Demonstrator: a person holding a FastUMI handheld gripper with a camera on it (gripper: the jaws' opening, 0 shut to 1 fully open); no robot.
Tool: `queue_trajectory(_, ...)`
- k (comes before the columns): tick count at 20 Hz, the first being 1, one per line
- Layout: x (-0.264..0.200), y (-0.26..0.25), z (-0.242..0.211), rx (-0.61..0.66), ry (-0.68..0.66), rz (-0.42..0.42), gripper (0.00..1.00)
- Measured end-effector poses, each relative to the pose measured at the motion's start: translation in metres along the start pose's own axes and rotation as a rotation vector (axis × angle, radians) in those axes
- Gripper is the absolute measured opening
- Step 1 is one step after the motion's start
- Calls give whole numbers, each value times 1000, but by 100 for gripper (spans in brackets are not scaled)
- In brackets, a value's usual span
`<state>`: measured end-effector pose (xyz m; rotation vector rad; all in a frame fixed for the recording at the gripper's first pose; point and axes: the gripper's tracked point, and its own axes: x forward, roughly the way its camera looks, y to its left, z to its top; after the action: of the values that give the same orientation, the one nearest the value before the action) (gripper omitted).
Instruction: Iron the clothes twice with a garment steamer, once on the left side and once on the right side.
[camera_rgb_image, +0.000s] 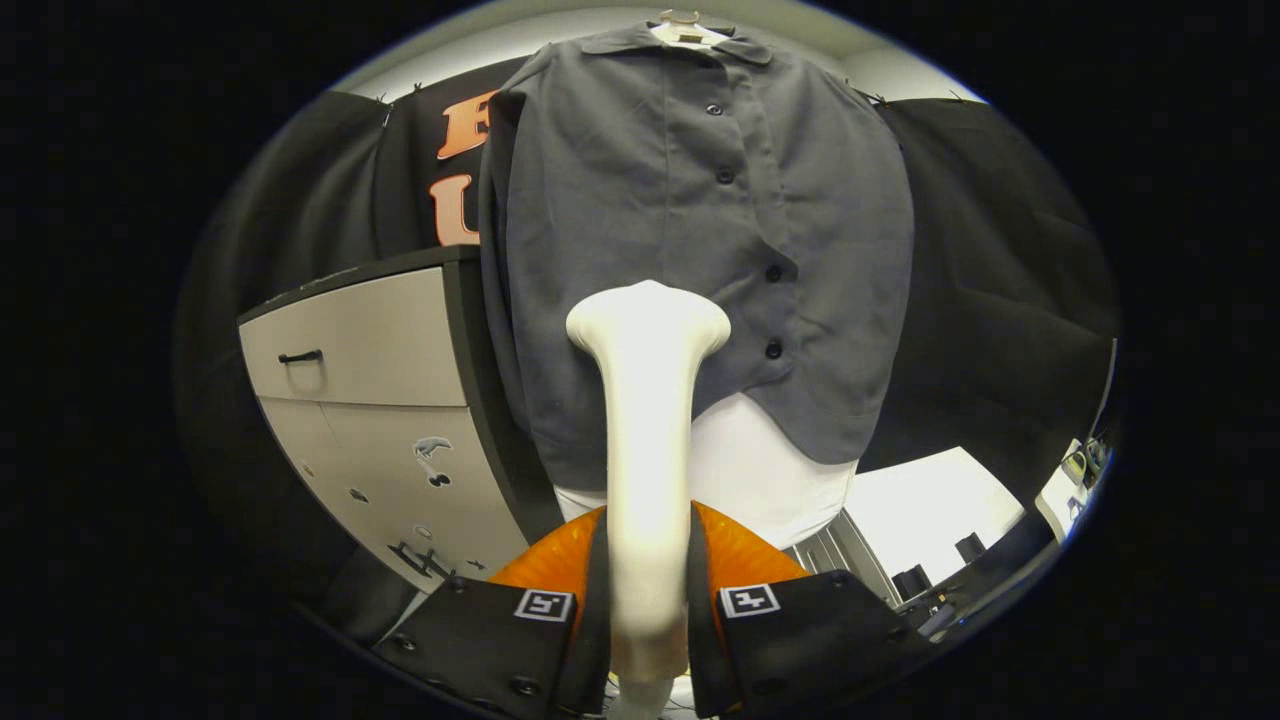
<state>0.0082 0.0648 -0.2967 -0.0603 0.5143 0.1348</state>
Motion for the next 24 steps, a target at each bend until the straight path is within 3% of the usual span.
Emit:
queue_trajectory(9,-77,-54,91,4,-191,-61,40)
queue_trajectory(15,-106,-88,176,43,-359,-111,39)
queue_trajectory(18,-99,-112,216,22,-417,-145,39)
queue_trajectory(24,-57,-134,275,39,-412,-133,39)
